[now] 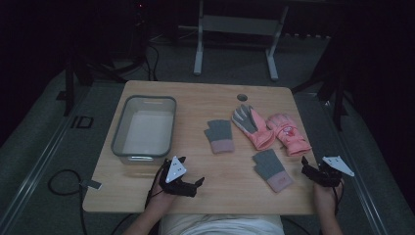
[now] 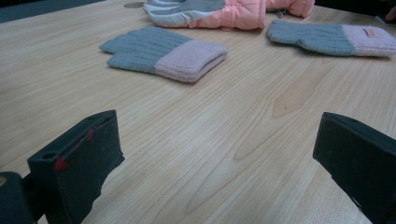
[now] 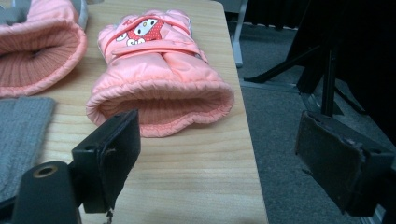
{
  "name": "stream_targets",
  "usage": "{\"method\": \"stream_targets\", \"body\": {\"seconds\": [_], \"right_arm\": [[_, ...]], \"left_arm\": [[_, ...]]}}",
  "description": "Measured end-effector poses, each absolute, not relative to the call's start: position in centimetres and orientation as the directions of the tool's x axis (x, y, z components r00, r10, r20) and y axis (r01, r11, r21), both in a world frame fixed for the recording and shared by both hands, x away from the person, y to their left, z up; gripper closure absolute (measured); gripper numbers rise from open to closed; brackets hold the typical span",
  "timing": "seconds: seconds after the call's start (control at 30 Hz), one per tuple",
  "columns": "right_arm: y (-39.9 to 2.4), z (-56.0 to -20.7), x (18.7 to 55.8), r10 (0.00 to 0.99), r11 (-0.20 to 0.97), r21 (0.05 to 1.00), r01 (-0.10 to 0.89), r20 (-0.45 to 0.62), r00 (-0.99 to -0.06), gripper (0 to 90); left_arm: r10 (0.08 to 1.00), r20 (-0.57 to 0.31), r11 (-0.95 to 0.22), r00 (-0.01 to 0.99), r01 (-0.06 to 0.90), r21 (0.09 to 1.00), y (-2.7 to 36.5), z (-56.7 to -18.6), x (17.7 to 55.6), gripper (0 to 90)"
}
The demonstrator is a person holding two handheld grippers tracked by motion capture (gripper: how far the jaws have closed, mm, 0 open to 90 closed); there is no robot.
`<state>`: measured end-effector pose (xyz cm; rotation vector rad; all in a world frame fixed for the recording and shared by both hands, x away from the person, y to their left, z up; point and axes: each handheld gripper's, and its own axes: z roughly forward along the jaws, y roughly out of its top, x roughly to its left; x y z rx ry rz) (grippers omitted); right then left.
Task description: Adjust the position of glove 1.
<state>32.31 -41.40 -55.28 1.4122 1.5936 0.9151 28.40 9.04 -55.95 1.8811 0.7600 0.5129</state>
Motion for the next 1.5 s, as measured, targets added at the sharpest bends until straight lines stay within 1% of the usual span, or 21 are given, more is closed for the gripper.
{"method": "stream_targets", "body": {"seconds": [0.3, 0.4, 0.57, 0.73, 0.83, 0.97, 1.0, 1.07, 1.1, 1.3, 1.33, 1.37, 1.4, 1.5], "right_arm": [[-41.2, -55.3, 32.4, 0.992, 0.128, 0.892, 0.435, -0.118, -0.05, 14.4], [-41.1, -55.2, 32.3, 0.993, 0.119, 0.885, 0.45, -0.105, -0.057, 13.9], [-40.8, -54.7, 32.4, 0.99, 0.139, 0.87, 0.473, -0.129, -0.055, 13.6], [-40.1, -52.9, 32.3, 0.986, 0.168, 0.864, 0.474, -0.155, -0.067, 12.6], [-39.8, -51.7, 32.4, 0.98, 0.199, 0.845, 0.496, -0.18, -0.087, 14.3], [-39.6, -50.7, 32.6, 0.98, 0.2, 0.823, 0.532, -0.165, -0.113, 15.8], [-39.3, -49.9, 32.8, 0.981, 0.194, 0.813, 0.549, -0.151, -0.123, 15.9], [-39.1, -48.9, 32.6, 0.986, 0.162, 0.843, 0.513, -0.113, -0.125, 17.9], [-39.0, -48.4, 32.5, 0.987, 0.156, 0.857, 0.491, -0.112, -0.118, 19.1], [-38.1, -45.0, 32.8, 0.984, 0.146, 0.903, 0.403, -0.092, -0.15, 17.5], [-38.1, -45.0, 32.8, 0.984, 0.146, 0.903, 0.403, -0.092, -0.15, 17.5], [-37.9, -44.5, 33.0, 0.982, 0.152, 0.904, 0.398, -0.091, -0.168, 17.3], [-37.3, -43.6, 33.5, 0.975, 0.19, 0.9, 0.392, -0.126, -0.185, 16.5], [-36.5, -42.8, 34.1, 0.969, 0.214, 0.898, 0.384, -0.145, -0.201, 14.8]], "left_arm": [[0.698, 0.019, -0.304, 0.716, 0.272, 0.913, 9.0, -55.9, 28.4, 0.7], [0.698, 0.022, -0.307, 0.716, 0.271, 0.912, 9.0, -55.9, 28.4, 0.7], [0.697, 0.018, -0.304, 0.717, 0.273, 0.913, 9.0, -55.9, 28.4, 0.7], [0.698, 0.019, -0.304, 0.716, 0.272, 0.913, 9.0, -55.9, 28.4, 0.7], [0.699, 0.019, -0.303, 0.715, 0.272, 0.913, 9.0, -55.9, 28.4, 0.7], [0.699, 0.019, -0.303, 0.715, 0.272, 0.913, 9.0, -55.9, 28.4, 0.7], [0.698, 0.019, -0.306, 0.716, 0.275, 0.911, 9.0, -55.9, 28.4, 0.7], [0.698, 0.016, -0.304, 0.716, 0.276, 0.912, 9.0, -55.9, 28.4, 0.7], [0.698, 0.017, -0.305, 0.716, 0.276, 0.912, 9.0, -55.9, 28.4, 0.7], [0.69, 0.032, -0.322, 0.723, 0.267, 0.908, 8.9, -55.9, 28.3, 0.7], [0.69, 0.032, -0.322, 0.723, 0.267, 0.908, 8.9, -55.9, 28.3, 0.7], [0.69, 0.032, -0.322, 0.723, 0.267, 0.908, 8.9, -55.9, 28.3, 0.7], [0.689, 0.035, -0.325, 0.724, 0.266, 0.908, 8.9, -55.9, 28.3, 0.7], [0.688, 0.036, -0.324, 0.724, 0.262, 0.909, 8.8, -56.0, 28.3, 0.7]]}}
